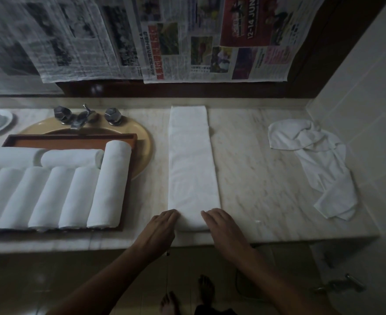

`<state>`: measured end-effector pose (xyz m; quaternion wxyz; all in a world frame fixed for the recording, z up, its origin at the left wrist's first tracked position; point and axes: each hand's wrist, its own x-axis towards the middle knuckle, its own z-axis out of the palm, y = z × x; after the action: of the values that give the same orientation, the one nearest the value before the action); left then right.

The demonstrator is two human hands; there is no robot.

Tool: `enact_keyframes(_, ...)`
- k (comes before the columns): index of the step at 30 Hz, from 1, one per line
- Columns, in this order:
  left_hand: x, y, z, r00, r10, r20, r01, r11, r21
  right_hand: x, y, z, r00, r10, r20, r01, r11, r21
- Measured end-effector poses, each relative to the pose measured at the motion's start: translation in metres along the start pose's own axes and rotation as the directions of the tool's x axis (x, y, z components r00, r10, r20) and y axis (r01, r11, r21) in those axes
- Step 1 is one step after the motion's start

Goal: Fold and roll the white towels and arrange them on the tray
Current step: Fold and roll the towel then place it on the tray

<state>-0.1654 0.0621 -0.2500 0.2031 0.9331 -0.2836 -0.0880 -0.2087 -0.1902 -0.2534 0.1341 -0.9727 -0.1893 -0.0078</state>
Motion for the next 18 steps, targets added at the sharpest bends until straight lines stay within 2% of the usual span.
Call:
enact_keyframes(6, -0.019, -0.007, 0.0, 0.997, 0.019, -0.074, -0.023, 0.998, -0.06, -0.019, 0.013, -0.013, 0.994, 0.041, 0.098, -0.064, 0.967, 0.245)
enact_keyframes(9, -0.024, -0.003, -0.008, 0.995, -0.074, -0.067, 0.061, 0.982, -0.179, -0.019, 0.02, -0.021, 0.984, 0.109, 0.14, -0.15, 0.934, 0.323)
enact_keyframes(13, -0.025, 0.001, -0.018, 0.965, -0.26, -0.025, 0.234, 0.902, -0.362, -0.013, 0.025, -0.032, 0.922, 0.299, 0.248, -0.381, 0.817, 0.433)
enact_keyframes(16, -0.021, 0.003, -0.024, 0.913, -0.404, 0.055, 0.378, 0.786, -0.489, -0.008, 0.029, -0.031, 0.914, 0.326, 0.239, -0.405, 0.738, 0.54)
enact_keyframes(18, -0.019, 0.001, -0.025, 0.9, -0.431, 0.072, 0.405, 0.762, -0.506, -0.006, 0.029, -0.023, 0.924, 0.346, 0.164, -0.379, 0.768, 0.516)
